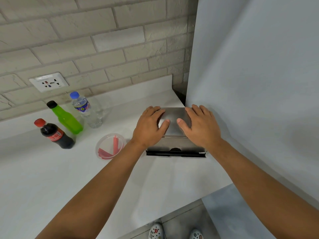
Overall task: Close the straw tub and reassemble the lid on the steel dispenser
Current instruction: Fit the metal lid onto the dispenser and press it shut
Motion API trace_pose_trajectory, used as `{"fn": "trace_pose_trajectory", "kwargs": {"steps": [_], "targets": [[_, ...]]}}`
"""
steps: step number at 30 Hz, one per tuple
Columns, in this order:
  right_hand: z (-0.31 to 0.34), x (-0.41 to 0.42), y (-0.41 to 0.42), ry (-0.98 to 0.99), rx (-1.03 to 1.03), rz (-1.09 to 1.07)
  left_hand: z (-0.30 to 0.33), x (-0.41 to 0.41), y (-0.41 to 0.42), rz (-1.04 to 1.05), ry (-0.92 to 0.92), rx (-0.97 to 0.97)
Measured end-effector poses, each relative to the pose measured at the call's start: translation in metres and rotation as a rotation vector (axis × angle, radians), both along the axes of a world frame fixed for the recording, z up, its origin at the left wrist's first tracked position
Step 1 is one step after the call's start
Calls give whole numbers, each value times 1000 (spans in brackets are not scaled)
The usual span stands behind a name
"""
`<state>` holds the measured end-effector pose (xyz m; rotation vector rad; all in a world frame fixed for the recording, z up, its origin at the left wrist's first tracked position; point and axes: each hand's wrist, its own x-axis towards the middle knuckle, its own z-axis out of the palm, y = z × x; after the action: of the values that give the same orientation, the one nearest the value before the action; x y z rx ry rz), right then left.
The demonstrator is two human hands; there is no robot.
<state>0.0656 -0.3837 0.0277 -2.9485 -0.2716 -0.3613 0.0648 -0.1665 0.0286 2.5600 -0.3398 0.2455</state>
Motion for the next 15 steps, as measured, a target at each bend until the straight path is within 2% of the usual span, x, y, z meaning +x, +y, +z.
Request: {"fn": "trace_pose_trajectory", "kwargs": {"steps": [8,15], "targets": [[-9,-16,-12,9,219,40,-4,-8,1,21,36,-27],[-8,-29,-17,133,369,-26,-1,-7,0,28,56,-29]]}}
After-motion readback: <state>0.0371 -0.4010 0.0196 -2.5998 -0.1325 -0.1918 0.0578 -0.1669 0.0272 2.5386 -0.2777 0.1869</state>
